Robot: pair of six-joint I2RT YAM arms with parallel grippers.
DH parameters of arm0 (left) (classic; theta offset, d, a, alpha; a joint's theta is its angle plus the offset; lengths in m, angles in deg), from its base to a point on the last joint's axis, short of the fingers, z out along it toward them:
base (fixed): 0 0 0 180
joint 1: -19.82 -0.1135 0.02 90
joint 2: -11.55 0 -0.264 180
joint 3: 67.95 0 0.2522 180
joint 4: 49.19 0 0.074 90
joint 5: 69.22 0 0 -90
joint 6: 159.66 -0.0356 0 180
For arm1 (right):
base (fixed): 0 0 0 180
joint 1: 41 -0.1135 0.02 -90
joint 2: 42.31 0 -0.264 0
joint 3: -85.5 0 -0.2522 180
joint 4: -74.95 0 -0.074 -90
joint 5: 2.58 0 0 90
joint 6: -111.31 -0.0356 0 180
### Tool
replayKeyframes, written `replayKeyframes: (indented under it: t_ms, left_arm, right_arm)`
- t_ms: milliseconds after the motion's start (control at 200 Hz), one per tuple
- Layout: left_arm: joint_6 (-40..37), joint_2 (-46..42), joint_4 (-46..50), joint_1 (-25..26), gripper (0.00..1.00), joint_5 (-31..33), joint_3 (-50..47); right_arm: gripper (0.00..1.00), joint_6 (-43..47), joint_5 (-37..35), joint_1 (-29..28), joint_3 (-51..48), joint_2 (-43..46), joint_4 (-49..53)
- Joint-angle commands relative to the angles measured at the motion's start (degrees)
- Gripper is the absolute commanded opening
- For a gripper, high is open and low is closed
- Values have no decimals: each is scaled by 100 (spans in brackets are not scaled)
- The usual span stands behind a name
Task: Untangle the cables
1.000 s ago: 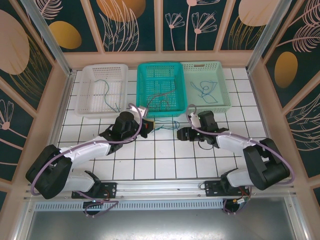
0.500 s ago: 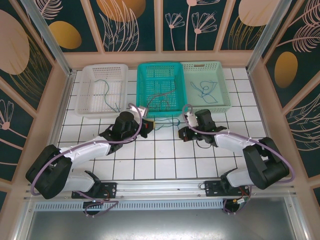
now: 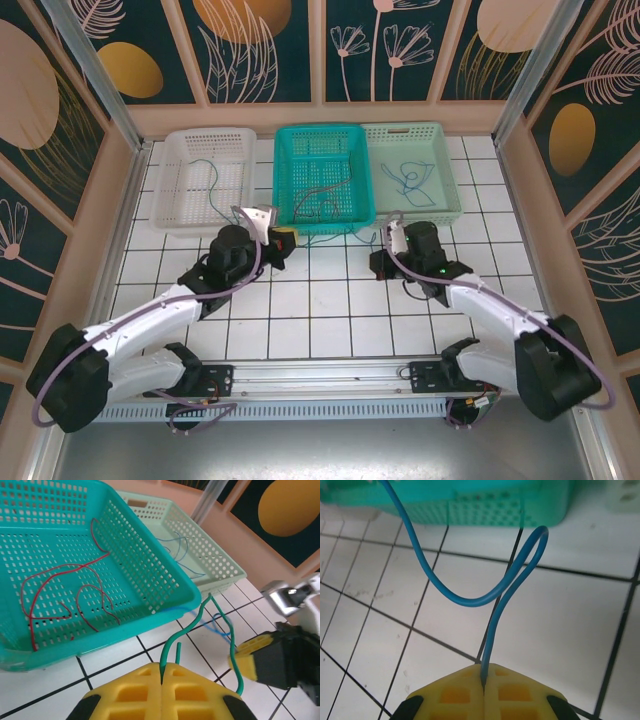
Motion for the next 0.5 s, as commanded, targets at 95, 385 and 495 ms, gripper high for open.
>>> replayKeyframes:
  t_ms: [95, 385, 495]
  left_arm:
    - [-143, -421, 571, 17, 0, 64, -490]
    - [-361, 409, 668, 16, 0, -546, -511]
    - [-287, 1339, 568, 22, 0, -1087, -86]
  right_arm:
    - [0, -4, -139, 200, -150, 1211, 225]
    - [0, -8, 150, 464, -155, 1938, -16]
    - [0, -16, 495, 450, -109, 1833, -389]
